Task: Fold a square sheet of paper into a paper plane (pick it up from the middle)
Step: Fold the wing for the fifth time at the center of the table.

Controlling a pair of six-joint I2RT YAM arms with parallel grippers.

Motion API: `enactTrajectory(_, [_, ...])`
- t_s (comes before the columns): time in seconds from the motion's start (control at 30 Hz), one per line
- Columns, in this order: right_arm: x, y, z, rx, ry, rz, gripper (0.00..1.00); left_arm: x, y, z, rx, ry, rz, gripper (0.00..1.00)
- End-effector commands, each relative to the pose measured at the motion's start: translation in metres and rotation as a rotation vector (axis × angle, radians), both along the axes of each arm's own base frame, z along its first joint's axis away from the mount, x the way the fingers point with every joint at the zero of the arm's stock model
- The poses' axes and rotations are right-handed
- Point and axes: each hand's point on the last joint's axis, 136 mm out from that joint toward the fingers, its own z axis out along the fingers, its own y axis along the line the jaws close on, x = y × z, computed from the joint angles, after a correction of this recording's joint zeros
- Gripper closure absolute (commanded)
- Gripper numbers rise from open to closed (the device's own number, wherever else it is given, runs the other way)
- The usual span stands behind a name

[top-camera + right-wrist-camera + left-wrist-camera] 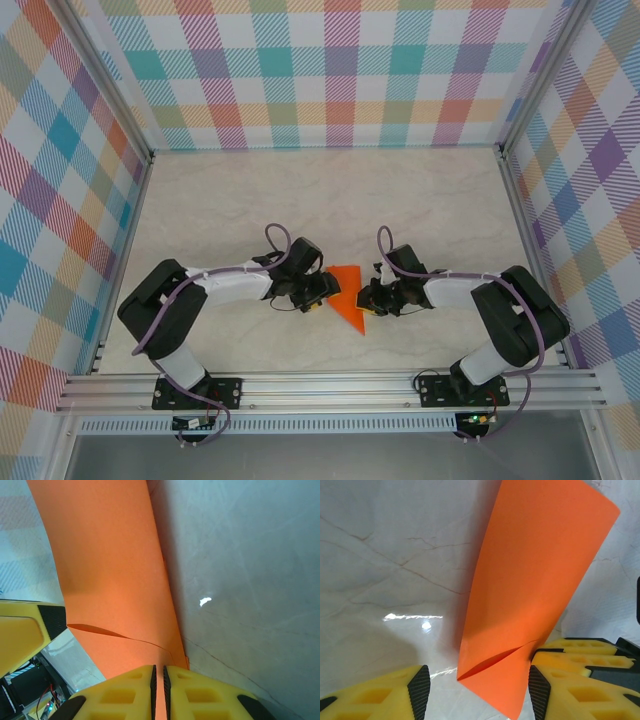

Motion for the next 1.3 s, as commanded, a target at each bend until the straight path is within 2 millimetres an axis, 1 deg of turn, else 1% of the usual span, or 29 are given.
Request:
enactTrajectory(0.0, [-0.011,-0.013,-0.020,-0.059,0.054,-0.022,0.85,0.004,-0.020,0.007,-0.055,-0.007,-0.004,0.45])
enactTrajectory(0.17, [-0.012,-0.015,-0.022,-0.061,0.059,-0.025,0.84,0.008,-0.031,0.006,-0.090,-0.009,-0.001,0.49])
enactTrajectory(0.27, [-0.012,-0.014,-0.023,-0.060,0.061,-0.025,0.84,0.010,-0.035,0.006,-0.109,-0.012,-0.003,0.56])
enactTrajectory(0.4, [-0.011,-0.013,-0.020,-0.053,0.058,-0.020,0.84,0.011,-0.036,0.006,-0.115,-0.020,-0.003,0.65])
enactTrajectory(0.5, [-0.007,-0.010,-0.011,-0.038,0.030,-0.007,0.83,0.012,-0.037,0.008,-0.113,-0.032,-0.010,0.75])
enactTrajectory(0.57, [-0.003,-0.008,0.000,-0.027,-0.004,0.005,0.81,0.013,-0.035,0.007,-0.095,-0.035,-0.012,0.86])
enactTrajectory(0.63, [0.000,-0.008,0.013,-0.020,-0.049,0.013,0.78,0.014,-0.033,0.008,-0.082,-0.040,-0.006,0.92])
enactTrajectory(0.73, [0.006,-0.017,0.029,-0.060,-0.149,0.001,0.72,0.016,-0.031,0.012,-0.064,-0.047,-0.003,0.94])
enactTrajectory(0.8, [0.006,-0.026,0.037,-0.102,-0.214,-0.006,0.67,0.017,-0.030,0.016,-0.053,-0.053,-0.009,0.94])
enactTrajectory(0.87, [0.003,-0.025,0.048,-0.123,-0.317,0.040,0.59,0.017,-0.030,0.017,-0.044,-0.052,-0.014,0.95])
enactTrajectory(0.9, [0.002,-0.027,0.049,-0.158,-0.358,0.048,0.55,0.017,-0.031,0.019,-0.048,-0.053,-0.015,0.95])
enactTrajectory(0.97, [-0.002,-0.024,0.049,-0.217,-0.460,0.096,0.53,0.019,-0.033,0.020,-0.051,-0.054,-0.015,0.95])
enactTrajectory(1.13, [-0.011,-0.008,0.048,-0.326,-0.746,0.196,0.48,0.019,-0.033,0.019,-0.044,-0.044,-0.013,0.95])
enactTrajectory(1.27, [-0.013,0.004,0.044,-0.419,-0.902,0.297,0.49,0.019,-0.033,0.019,-0.042,-0.040,-0.012,0.95])
